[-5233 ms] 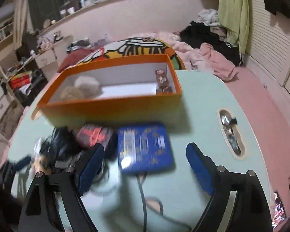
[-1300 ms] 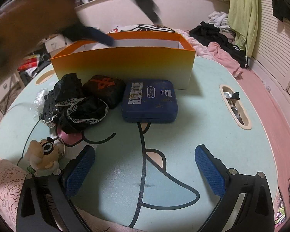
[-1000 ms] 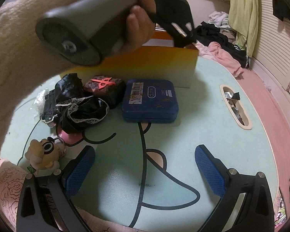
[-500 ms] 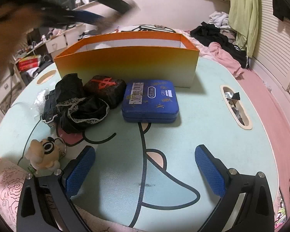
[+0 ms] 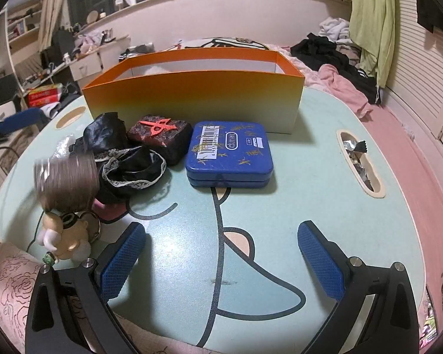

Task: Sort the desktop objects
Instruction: 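Lift the brown card box out and carry it toward the table, left gripper, then set the brown card box on the table beside the figurine, left gripper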

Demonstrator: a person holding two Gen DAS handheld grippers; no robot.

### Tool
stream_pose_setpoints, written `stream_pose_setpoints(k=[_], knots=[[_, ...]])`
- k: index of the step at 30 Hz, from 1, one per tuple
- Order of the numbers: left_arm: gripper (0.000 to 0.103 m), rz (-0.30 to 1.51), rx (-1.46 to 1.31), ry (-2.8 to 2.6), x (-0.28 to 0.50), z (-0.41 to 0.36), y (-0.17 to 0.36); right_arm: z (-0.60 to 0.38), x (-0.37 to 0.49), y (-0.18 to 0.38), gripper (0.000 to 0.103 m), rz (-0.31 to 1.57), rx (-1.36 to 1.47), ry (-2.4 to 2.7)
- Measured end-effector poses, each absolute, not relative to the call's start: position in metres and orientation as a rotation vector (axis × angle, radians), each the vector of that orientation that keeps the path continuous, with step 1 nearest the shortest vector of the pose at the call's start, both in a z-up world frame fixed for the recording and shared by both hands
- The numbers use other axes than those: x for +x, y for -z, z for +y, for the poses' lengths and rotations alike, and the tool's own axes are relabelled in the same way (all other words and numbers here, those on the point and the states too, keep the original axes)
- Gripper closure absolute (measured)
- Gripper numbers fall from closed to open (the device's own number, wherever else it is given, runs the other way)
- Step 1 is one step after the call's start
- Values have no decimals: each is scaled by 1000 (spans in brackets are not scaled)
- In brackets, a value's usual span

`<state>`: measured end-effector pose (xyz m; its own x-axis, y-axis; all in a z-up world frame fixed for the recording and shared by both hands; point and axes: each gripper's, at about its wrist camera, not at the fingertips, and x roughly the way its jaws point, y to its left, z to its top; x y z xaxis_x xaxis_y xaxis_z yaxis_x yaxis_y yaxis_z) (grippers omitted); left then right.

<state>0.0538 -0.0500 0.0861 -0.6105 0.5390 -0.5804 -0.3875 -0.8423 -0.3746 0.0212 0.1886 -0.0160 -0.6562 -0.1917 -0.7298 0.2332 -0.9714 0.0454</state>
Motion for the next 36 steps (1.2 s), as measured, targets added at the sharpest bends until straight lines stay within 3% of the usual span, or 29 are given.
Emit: stream_pose_setpoints(k=[4,8,10,11,14,36], knots=[[23,-33,-1028,-2434,89,-45,-80,189,23,17,0,76,1164,2663],[23,144,-1159,-2335,107,-35,-34,189,23,17,0,77,1164,2662],[11,279,-1067,-2383,114,-22,-10,189,22,17,0,85,1163,2665],[0,324,-1029,-2443,114,-16,-3,189,23,16,0,85,1163,2665],[1,185,-1077,-2480,91,-15,7,191,22,17,0,77,1166,2663],[0,109,-1071,-2714,48,23,24,196,29,15,2,38,1133,2673]])
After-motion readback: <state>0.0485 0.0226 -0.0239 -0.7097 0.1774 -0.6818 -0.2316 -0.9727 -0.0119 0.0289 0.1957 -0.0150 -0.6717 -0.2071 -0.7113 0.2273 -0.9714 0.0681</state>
